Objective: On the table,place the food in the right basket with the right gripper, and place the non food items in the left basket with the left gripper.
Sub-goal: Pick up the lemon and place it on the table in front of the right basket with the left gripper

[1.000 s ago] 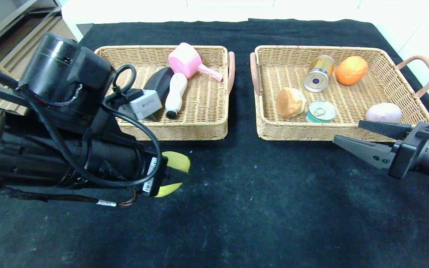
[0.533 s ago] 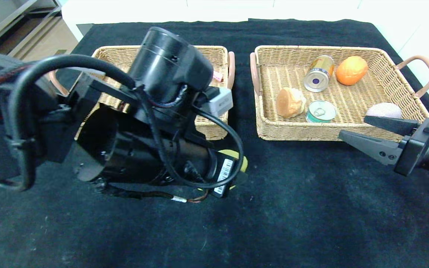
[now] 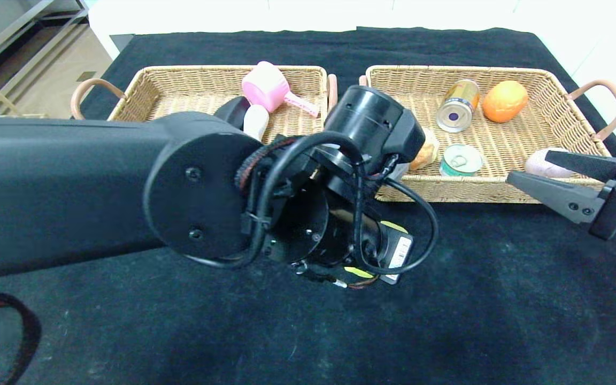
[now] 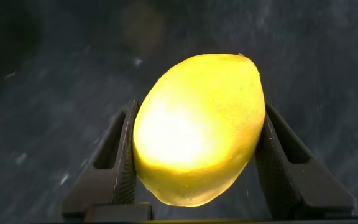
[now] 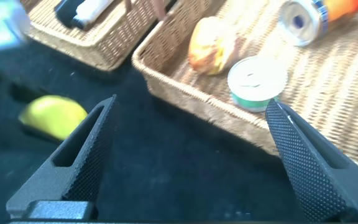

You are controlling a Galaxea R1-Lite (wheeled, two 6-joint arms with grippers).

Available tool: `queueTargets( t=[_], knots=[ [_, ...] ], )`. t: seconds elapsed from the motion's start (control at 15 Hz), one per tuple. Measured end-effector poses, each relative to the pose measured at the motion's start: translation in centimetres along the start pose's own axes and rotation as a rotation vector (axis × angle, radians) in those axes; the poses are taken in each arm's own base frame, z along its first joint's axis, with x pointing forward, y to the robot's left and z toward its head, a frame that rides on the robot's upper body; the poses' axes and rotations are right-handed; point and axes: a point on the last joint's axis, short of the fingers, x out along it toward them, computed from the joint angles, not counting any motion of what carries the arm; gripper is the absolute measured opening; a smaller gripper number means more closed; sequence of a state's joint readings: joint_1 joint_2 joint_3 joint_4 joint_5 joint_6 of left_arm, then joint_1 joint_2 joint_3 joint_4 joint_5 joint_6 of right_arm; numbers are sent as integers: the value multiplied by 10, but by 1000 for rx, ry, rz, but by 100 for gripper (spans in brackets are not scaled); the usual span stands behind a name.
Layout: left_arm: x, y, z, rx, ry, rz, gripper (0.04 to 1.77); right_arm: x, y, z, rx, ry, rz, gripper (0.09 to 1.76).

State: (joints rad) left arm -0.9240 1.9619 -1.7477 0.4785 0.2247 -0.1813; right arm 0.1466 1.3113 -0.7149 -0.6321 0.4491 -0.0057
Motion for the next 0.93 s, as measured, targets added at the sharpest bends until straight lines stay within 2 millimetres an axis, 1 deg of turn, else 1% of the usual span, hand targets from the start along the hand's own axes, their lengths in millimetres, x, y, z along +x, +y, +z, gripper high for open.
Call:
queueTargets(
  t=[0.2,0.4,0.6,0.93],
  knots=[
    [22,-6,0,7,13,27,111,-2,0,3,-5,-9,-6,171],
    [36,-10,1,10,14,49,111,-3,0,3,-5,-12,-7,171],
    [42,-11,-1,13,26,54,111,-3,0,2,-4,-9,-4,171],
    [43,-12,-2,16,32,58,111,-1,2,0,0,0,6,171]
  ],
)
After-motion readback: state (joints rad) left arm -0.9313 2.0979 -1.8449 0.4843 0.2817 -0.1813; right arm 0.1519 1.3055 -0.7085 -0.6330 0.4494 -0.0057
